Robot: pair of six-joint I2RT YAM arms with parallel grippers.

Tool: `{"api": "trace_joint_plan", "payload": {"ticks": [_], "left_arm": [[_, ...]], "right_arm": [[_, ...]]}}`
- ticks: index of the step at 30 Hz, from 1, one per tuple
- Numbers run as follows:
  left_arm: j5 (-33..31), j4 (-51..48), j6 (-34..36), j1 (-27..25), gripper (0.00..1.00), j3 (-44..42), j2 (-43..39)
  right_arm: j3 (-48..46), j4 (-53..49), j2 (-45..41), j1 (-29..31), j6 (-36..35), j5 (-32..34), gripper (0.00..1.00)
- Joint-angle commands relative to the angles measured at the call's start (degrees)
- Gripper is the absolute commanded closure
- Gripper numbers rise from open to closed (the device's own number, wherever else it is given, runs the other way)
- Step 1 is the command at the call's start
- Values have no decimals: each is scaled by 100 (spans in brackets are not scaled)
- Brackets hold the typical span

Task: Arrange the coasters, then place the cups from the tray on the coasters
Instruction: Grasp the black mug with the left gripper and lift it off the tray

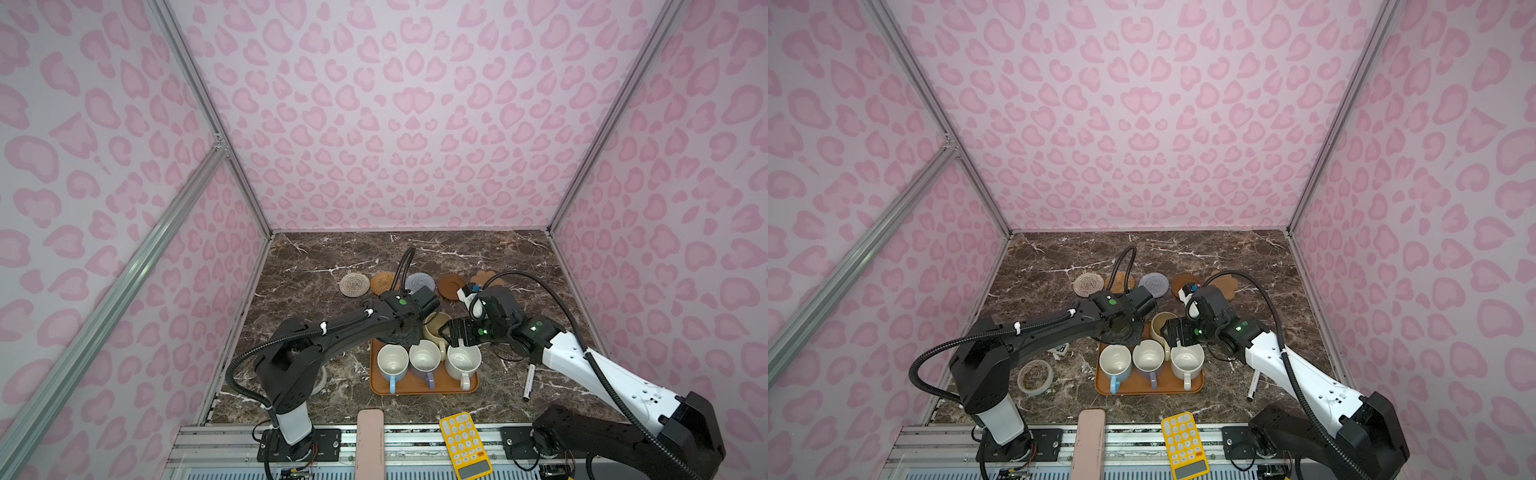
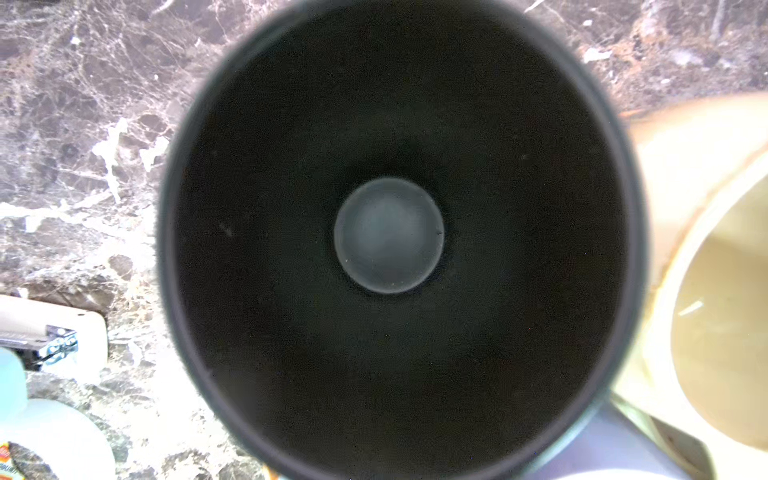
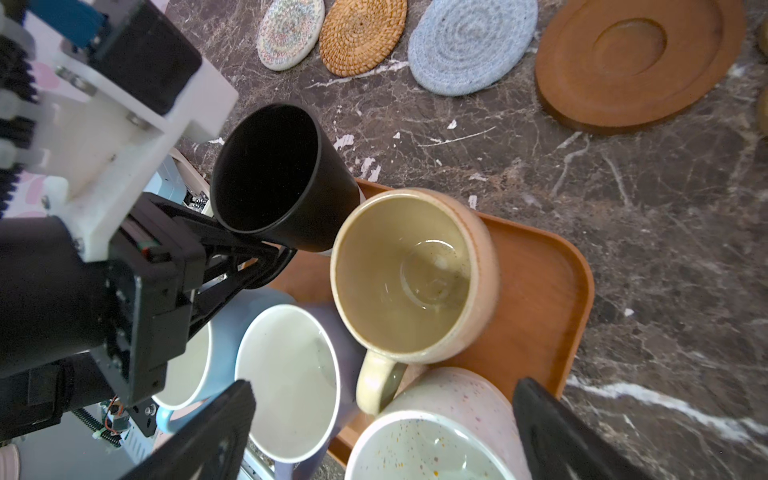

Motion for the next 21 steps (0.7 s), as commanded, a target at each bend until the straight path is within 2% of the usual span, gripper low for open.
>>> {"api": "trace_joint_plan", "payload": {"ticks": [1, 18, 21], "left_arm": [[-246, 23, -37, 6, 98, 57, -53], [-372, -131, -192, 10, 99, 66, -528], [-420, -206, -217, 30, 99, 296, -642]], "right_arm": [[44, 141, 27, 33, 27, 53, 1], [127, 419, -83, 241, -69, 53, 1], [191, 501, -99, 279, -95, 27, 1]]}}
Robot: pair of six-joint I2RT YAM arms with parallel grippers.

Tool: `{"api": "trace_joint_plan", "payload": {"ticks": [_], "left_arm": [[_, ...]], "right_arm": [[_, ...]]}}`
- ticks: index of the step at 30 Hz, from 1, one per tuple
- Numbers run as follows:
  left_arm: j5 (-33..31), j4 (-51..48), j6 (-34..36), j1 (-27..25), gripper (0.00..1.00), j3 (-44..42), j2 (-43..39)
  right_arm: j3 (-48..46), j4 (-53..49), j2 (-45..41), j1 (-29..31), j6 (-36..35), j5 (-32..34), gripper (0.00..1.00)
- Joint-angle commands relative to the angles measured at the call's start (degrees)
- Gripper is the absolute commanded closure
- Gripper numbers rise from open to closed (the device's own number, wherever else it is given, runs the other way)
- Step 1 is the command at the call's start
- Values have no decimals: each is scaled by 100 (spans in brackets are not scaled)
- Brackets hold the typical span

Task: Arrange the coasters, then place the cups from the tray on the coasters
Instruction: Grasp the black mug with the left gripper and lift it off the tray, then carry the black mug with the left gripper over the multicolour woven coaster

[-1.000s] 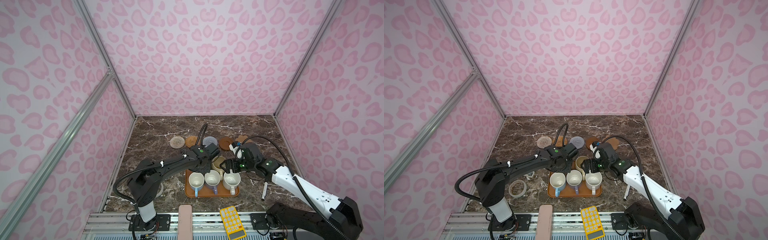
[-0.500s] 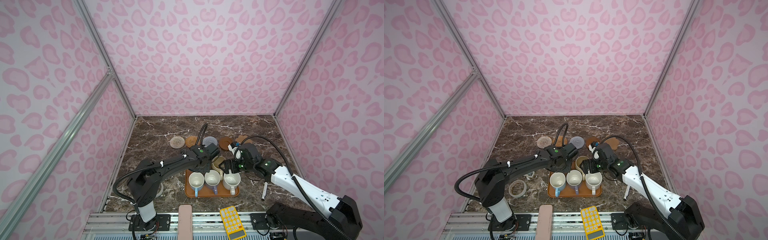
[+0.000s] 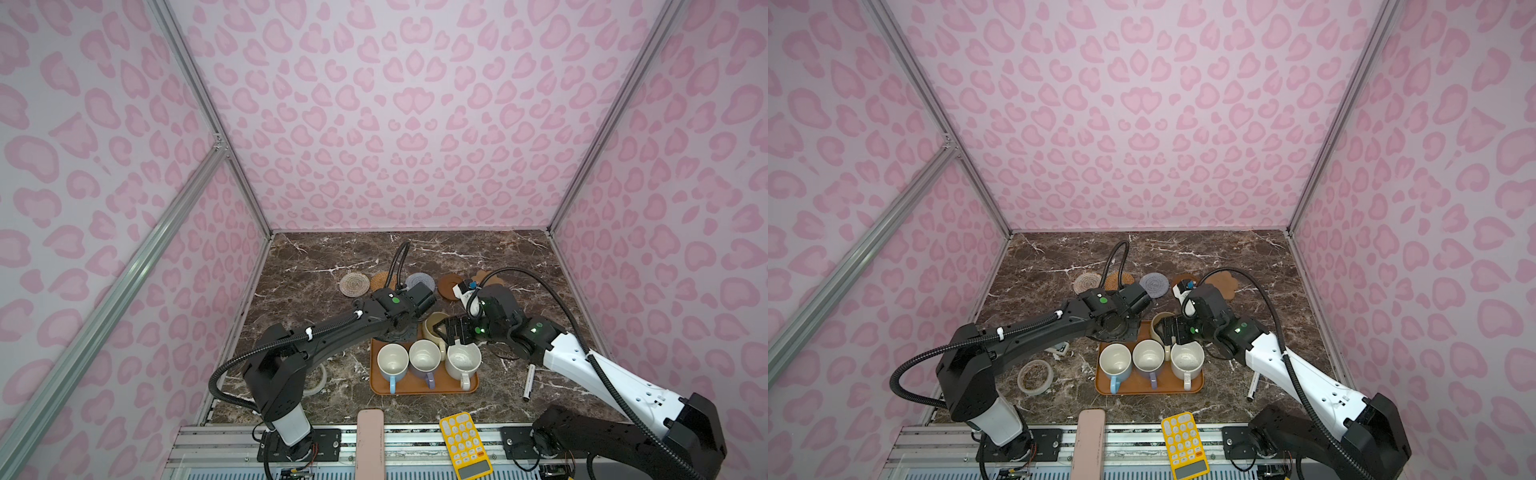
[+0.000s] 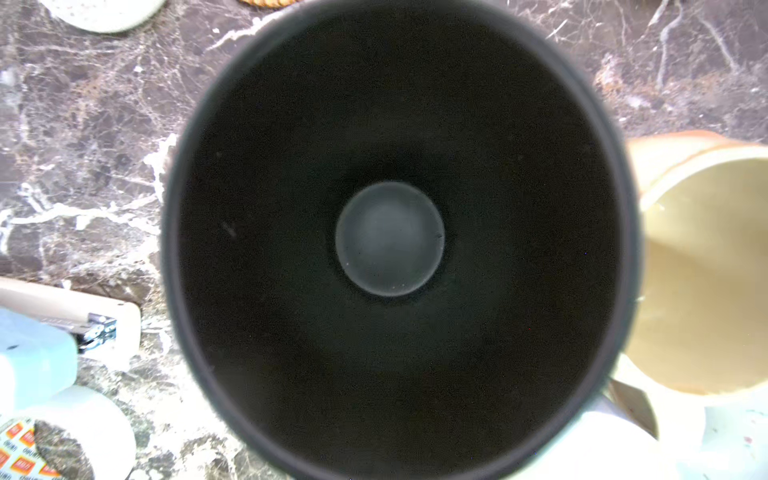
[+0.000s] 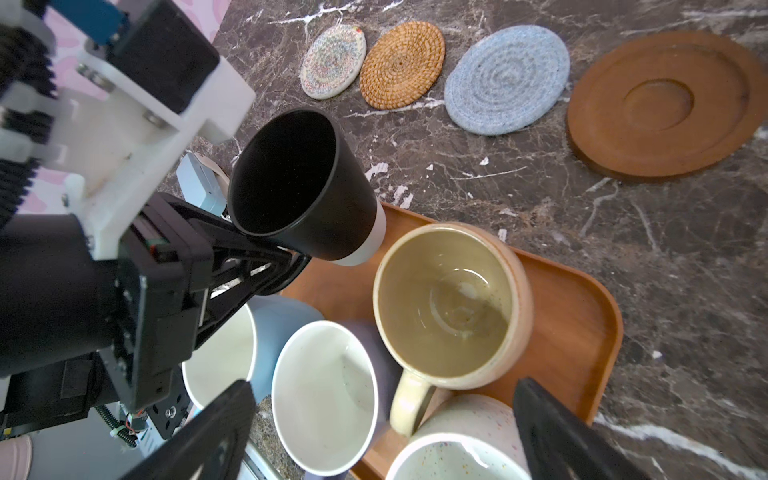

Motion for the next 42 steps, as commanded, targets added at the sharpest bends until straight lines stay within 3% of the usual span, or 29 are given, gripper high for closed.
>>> {"api": "trace_joint_plan", "payload": {"ticks": [1, 14, 29, 42], "left_arm": [[-285, -35, -109, 25, 99, 202, -212], [-382, -244, 155, 725, 99, 508, -676], [-369, -30, 688, 1965, 99, 618, -654], [-284, 604, 1097, 2646, 99, 736, -158]], "right_arm": [[80, 226, -30, 56, -116, 4, 1], [482, 721, 128, 252, -99, 169, 1], [1750, 968, 1618, 566, -1, 414, 1], [2840, 1127, 2936, 566, 7, 294, 1]]}}
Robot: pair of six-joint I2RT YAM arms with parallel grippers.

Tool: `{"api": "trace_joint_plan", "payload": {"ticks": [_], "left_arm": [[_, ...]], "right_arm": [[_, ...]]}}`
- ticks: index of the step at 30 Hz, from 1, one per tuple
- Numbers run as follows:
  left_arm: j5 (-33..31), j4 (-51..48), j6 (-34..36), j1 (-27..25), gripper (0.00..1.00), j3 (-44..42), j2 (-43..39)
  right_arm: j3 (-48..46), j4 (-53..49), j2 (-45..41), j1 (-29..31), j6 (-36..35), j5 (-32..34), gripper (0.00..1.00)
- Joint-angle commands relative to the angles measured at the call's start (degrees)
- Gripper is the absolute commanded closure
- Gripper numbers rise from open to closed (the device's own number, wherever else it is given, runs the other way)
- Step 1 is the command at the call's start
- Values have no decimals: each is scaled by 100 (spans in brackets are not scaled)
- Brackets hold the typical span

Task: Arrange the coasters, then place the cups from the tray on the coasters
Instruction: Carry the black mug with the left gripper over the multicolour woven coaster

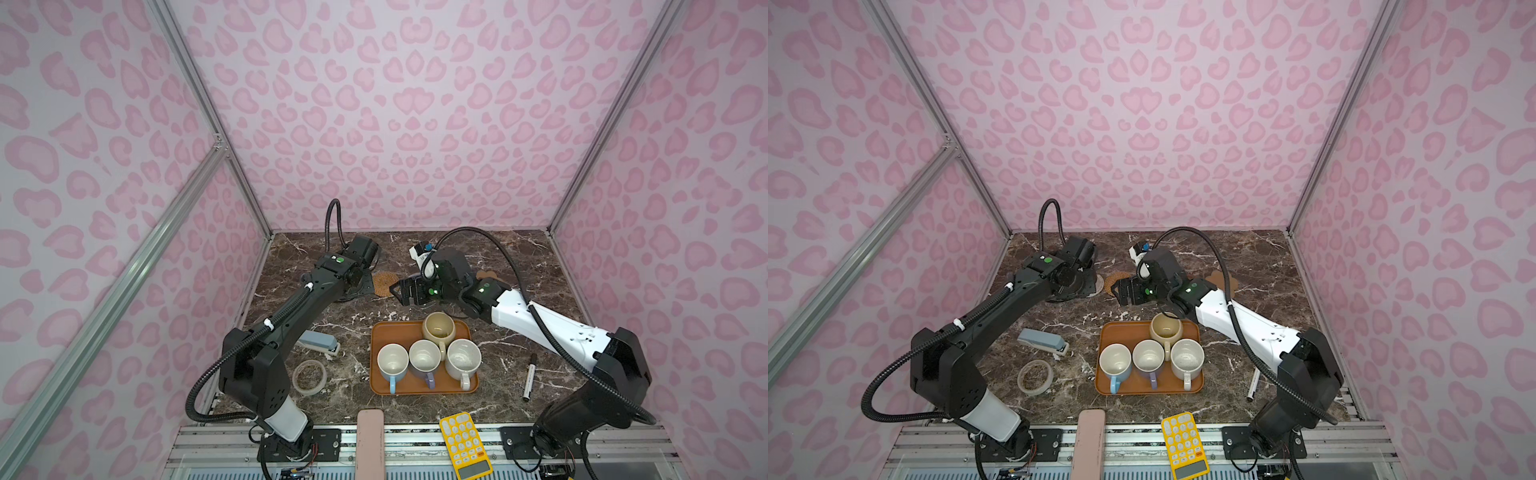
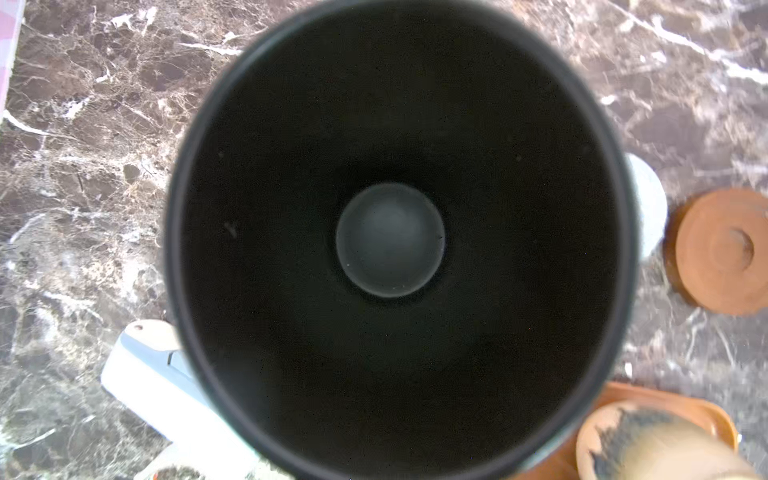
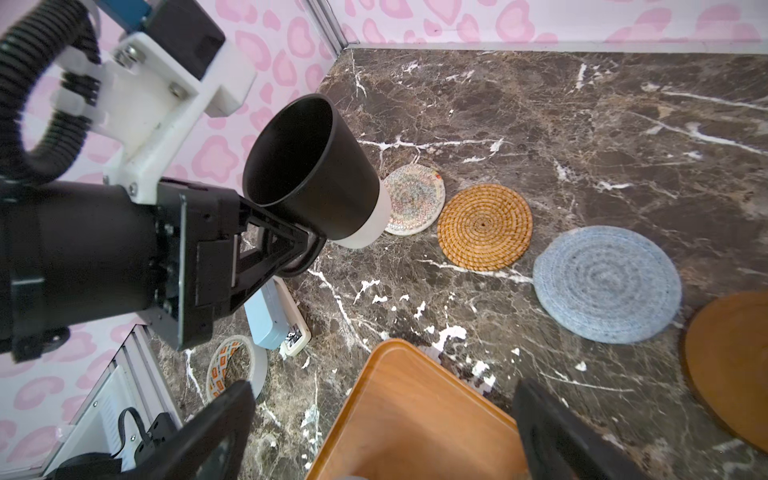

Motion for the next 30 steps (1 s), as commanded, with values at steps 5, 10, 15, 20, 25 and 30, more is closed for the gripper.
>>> {"api": "trace_joint_plan", "payload": {"ticks": [5, 10, 15, 20, 25, 30], "left_arm": [[-2, 946, 459, 293, 99, 154, 466], [-81, 1350, 722, 367, 99, 321, 876], [-225, 1592, 848, 453, 99, 528, 1302], [-284, 1840, 895, 473, 99, 454, 1469], [-290, 2044, 895, 515, 99, 276, 1589], [-241, 2324, 765, 525, 99, -36, 1545]], "right_arm": [[554, 148, 746, -22, 59, -87, 1], [859, 240, 1133, -83, 210, -261, 1], [873, 171, 1158, -155, 221, -328, 1], [522, 331, 976, -250, 290, -345, 1], [315, 462, 885, -341, 403, -450, 1], [301, 455, 868, -350, 423, -496, 1]]}}
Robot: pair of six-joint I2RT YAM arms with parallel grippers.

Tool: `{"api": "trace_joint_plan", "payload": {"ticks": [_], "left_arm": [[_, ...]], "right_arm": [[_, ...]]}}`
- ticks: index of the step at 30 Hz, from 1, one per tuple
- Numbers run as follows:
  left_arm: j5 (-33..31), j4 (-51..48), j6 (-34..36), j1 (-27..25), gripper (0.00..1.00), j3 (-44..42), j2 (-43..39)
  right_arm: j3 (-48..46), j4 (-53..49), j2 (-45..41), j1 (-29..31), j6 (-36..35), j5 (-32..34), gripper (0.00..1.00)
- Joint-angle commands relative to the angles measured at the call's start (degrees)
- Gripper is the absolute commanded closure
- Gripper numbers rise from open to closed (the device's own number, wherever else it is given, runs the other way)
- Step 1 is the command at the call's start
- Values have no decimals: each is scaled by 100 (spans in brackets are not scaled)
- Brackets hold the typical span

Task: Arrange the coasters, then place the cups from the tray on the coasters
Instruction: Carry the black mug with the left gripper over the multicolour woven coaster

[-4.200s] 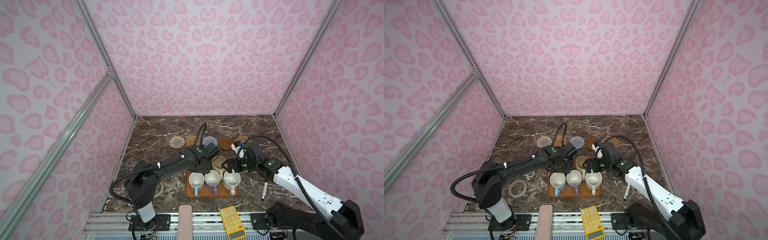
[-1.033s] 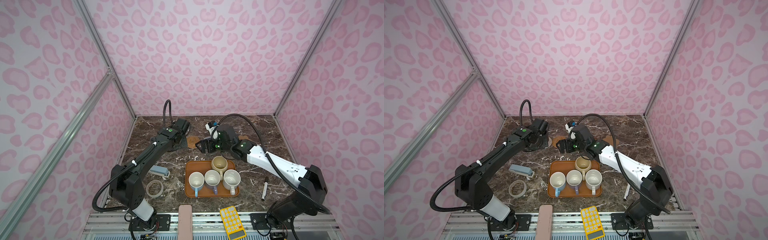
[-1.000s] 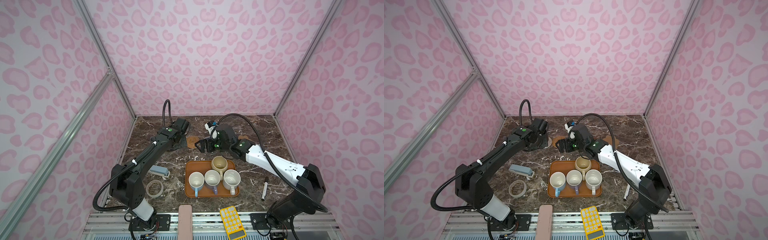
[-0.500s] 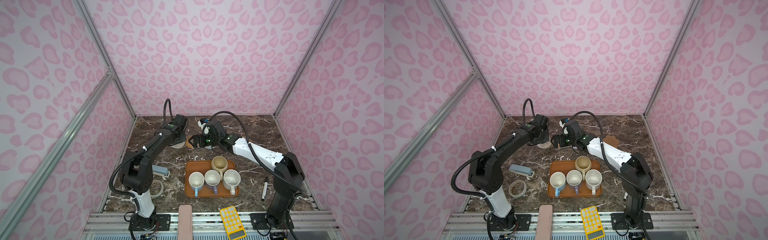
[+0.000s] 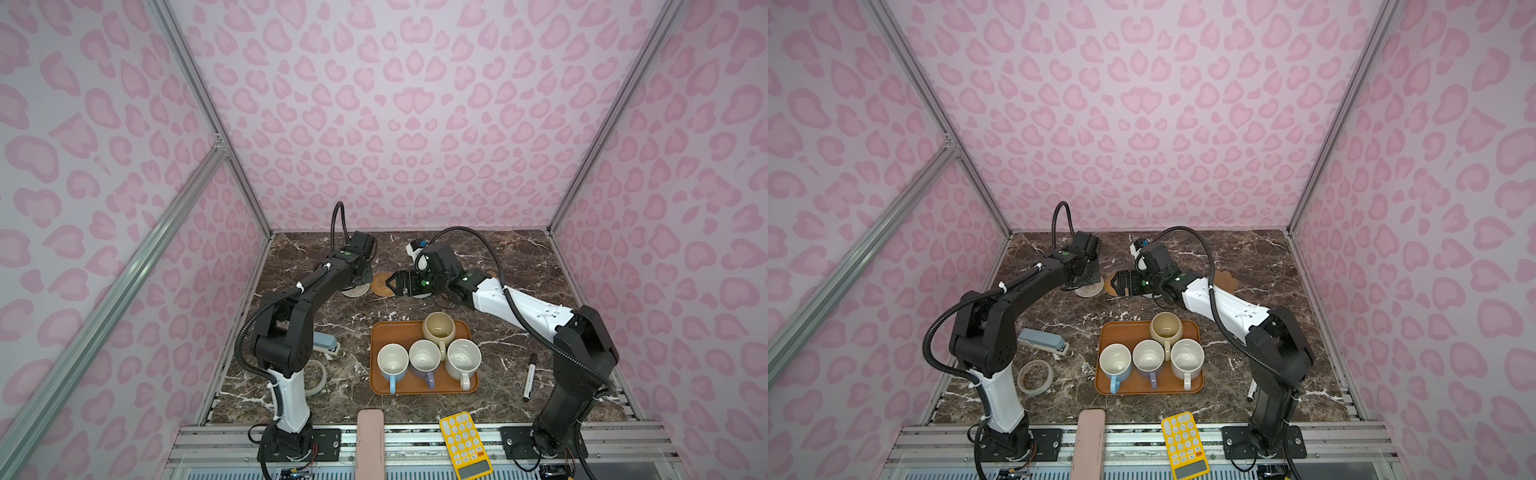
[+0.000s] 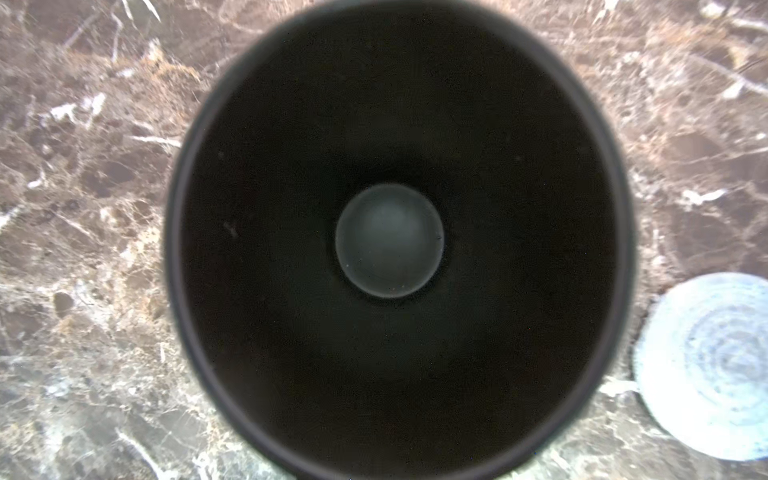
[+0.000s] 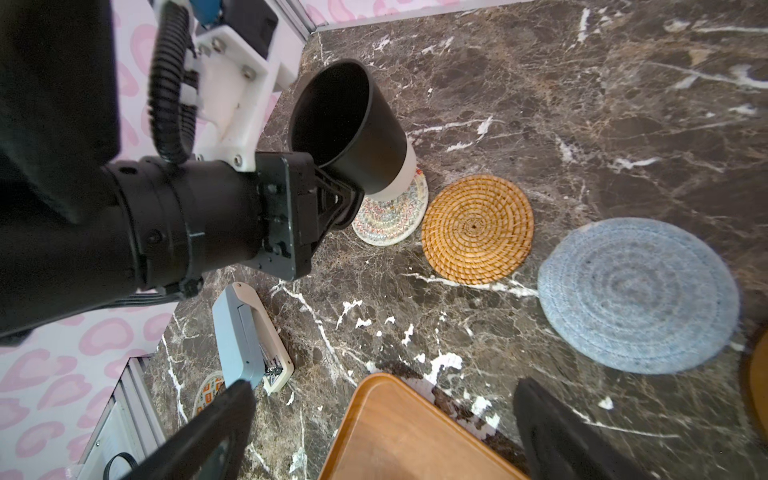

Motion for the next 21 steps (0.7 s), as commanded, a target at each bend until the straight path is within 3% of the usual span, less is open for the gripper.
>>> {"api": "trace_joint_plan", "payload": {"ticks": [1, 21], "left_arm": [[-116, 533, -96, 7, 99, -135, -9], [-206, 344, -447, 7, 99, -649, -44]], "right_arm": [[-39, 132, -22, -3, 48, -98, 1], [-142, 135, -112, -3, 78, -191, 1]]}}
